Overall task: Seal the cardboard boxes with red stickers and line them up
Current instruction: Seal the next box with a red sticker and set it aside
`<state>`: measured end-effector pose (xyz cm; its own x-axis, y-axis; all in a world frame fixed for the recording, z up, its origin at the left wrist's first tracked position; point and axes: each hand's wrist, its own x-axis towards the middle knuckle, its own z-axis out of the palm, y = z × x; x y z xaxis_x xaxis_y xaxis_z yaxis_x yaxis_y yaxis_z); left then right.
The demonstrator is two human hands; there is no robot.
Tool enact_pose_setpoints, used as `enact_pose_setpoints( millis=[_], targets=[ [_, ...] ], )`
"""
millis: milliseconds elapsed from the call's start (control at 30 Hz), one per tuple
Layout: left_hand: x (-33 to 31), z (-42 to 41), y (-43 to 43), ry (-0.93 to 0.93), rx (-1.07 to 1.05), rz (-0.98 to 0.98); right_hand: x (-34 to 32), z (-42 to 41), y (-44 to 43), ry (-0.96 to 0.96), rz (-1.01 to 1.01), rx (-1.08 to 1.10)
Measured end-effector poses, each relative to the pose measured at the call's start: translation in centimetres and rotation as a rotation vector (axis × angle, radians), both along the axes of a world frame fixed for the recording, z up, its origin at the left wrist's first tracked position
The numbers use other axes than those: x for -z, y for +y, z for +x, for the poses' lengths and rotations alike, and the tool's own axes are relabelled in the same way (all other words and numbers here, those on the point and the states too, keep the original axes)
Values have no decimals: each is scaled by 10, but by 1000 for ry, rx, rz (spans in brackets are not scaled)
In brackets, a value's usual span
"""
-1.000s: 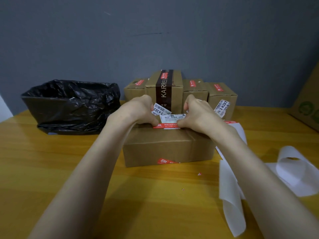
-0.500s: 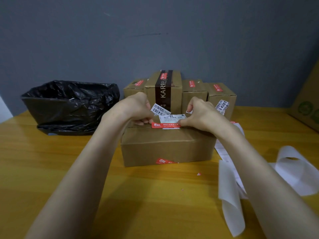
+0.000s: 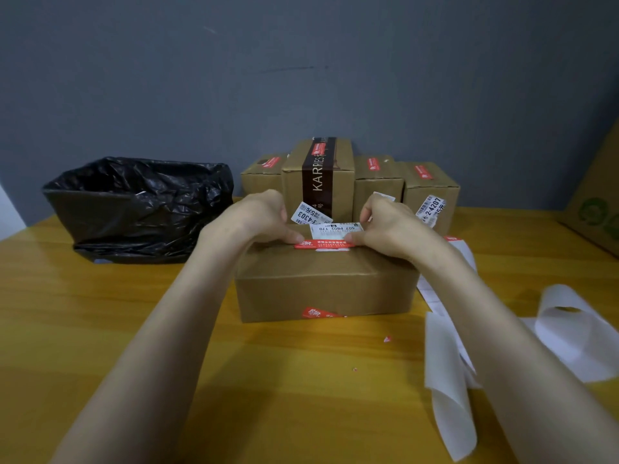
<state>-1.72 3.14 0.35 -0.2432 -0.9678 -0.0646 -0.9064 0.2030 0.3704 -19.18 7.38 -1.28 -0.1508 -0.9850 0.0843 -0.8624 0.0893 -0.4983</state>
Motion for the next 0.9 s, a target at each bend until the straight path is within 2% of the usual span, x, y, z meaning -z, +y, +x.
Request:
enact_pose_setpoints(
  millis=[133,300,400,533,667,700,767,833,900],
  targets=[
    [-4,6,-1,-2,19,-13,-2,-7,1,-73,3,-17],
    [1,-9,3,-73,92,42,-2,2,2,5,39,-44],
    [0,-2,-1,-85,67,71,-4,-7,1,-29,48,-63],
    [-5,16,-7,-89,64,96,-6,-20,-1,-202,92,-112],
    [-14,31,-3,-100,156,130,-7,-32,5,-471,1,-148],
    [-15,32,0,-140,202,157,-7,-36,6,-461,-17,-155],
    [-15,31,4,-228,293,229,-8,-44,7,-323,8,-166],
    [-11,25,4,-293,338,305,-7,-49,7,-178,109,-179],
    [-6,20,2,-383,346,310,-5,-49,7,-119,209,-198]
  ],
)
